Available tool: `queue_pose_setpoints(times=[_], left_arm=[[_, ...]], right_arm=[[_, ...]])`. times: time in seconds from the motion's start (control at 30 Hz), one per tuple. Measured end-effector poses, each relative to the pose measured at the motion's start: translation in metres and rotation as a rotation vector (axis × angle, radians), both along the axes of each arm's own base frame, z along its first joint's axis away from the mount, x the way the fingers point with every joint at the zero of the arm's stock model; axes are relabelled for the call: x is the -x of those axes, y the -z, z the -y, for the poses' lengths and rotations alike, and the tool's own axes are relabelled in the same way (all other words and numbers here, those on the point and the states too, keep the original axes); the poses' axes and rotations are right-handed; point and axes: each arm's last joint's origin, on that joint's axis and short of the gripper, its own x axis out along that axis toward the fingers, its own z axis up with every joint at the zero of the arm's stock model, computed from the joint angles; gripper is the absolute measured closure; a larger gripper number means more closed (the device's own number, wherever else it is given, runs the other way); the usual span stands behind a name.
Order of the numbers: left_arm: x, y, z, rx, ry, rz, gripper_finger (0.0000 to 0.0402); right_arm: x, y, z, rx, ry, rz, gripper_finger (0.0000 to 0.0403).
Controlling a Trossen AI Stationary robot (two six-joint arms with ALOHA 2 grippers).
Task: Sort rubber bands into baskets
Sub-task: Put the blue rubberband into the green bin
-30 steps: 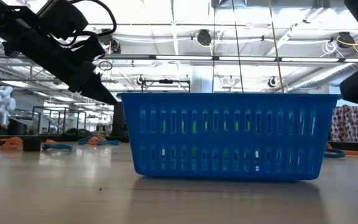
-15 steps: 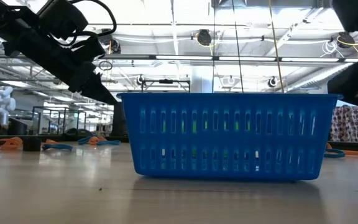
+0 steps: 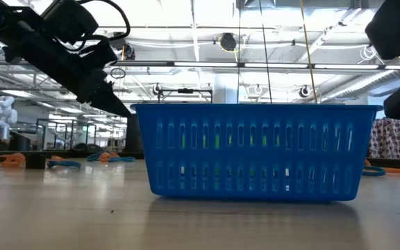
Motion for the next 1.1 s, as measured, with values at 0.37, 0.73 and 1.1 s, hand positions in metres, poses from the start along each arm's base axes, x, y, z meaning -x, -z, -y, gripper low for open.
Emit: queue_pose_setpoints(times=[0.37, 0.73, 1.1], left_arm=[[0.0002, 0.0003, 0.0001, 0.0, 0.0, -0.004, 0.0275], [0.0002, 0.0003, 0.0, 0.0, 0.0, -0.003, 0.0275], [0.0002, 0.0003, 0.0, 0.0, 0.0, -0.003, 0.0275]], right_arm=[[0.0021, 0.0009, 0.0011, 0.003, 0.039, -0.04, 0.0335], [0.0024, 0.001, 0.0011, -0.004, 0.067, -0.053, 0.0335], [0.0062, 0.0002, -0.0059, -0.016, 0.048, -0.042, 0.0335]])
